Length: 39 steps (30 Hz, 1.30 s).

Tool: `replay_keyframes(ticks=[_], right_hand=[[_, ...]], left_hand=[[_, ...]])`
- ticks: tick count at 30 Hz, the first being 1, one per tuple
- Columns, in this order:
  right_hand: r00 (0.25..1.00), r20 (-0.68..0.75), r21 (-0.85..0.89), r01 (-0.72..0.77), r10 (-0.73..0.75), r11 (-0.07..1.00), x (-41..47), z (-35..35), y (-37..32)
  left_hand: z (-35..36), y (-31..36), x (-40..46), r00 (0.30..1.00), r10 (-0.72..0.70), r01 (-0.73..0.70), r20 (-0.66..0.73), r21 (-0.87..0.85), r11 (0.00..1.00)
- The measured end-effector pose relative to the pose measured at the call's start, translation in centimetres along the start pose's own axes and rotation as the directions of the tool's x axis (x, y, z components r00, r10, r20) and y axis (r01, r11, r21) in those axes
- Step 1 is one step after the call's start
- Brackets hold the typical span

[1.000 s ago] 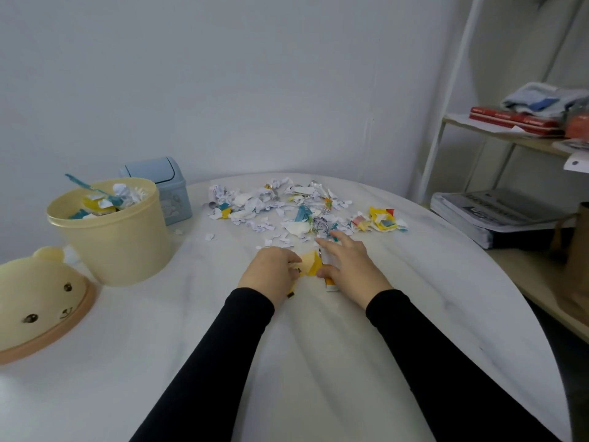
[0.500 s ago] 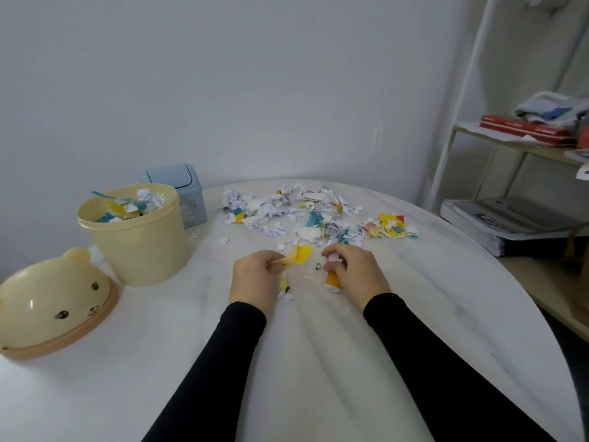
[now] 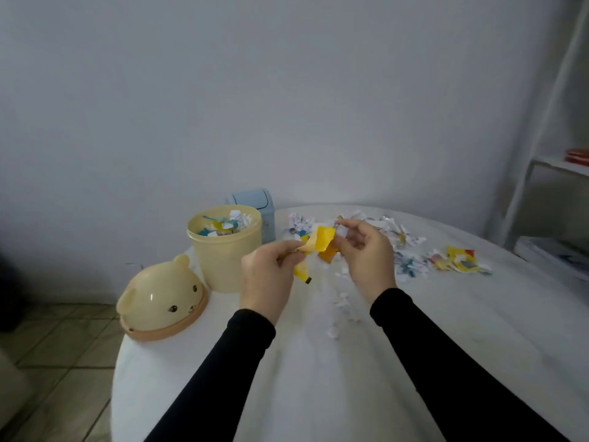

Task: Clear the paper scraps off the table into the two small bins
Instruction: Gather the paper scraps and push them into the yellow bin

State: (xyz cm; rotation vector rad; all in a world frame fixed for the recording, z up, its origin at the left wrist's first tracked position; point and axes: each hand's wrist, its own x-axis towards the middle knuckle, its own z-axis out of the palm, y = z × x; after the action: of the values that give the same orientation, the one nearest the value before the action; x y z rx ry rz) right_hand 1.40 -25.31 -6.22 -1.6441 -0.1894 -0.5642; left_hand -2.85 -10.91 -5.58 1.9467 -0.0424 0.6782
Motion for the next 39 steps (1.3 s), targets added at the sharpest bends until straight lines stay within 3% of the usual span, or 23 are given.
replay_keyframes(ticks=[4,8,13,20,25,33,39], right_hand=[[0.984,0.126,0.199,-0.151,0.127,0.968,2.0,5.6,-2.3],[0.965,0.205,0.183,-0.201,0.162,0.962,4.2,9.9,-3.9],[0.959,0.252,-0.005,-0.131,0.128,0.991,5.5,13.2,-3.9],[0.926,0.360,-0.350,0.021,0.113,0.936,5.5,14.6,-1.0],[0.868,0.484,-0.269,0.032,0.107,0.963,5.7,14.0,-0.5],[0.832,0.546,-0.250,0.057,0.092,0.967,3.6,12.8,-0.2],[0.811,0.554,-0.204,-0.088,0.189,0.975,2.8,13.2,-1.2]], left_hand=[[-4.1,1.8,4.2,0.994,0.071,-0.065,-0.088,0.070,0.995],[-7.2,1.3,8.2,0.988,0.041,-0.026,-0.149,0.096,0.995],[-8.8,-1.4,10.8,0.992,-0.100,0.109,-0.080,0.115,0.987],[-9.4,-4.5,12.5,0.970,-0.236,0.191,0.056,0.418,0.888],[-9.1,-4.2,13.0,0.947,-0.280,0.138,0.156,0.590,0.795],[-9.7,-2.7,12.8,0.922,-0.206,-0.100,0.328,0.715,0.691],[-9.8,-3.4,12.7,0.952,-0.116,-0.097,0.283,0.641,0.762]])
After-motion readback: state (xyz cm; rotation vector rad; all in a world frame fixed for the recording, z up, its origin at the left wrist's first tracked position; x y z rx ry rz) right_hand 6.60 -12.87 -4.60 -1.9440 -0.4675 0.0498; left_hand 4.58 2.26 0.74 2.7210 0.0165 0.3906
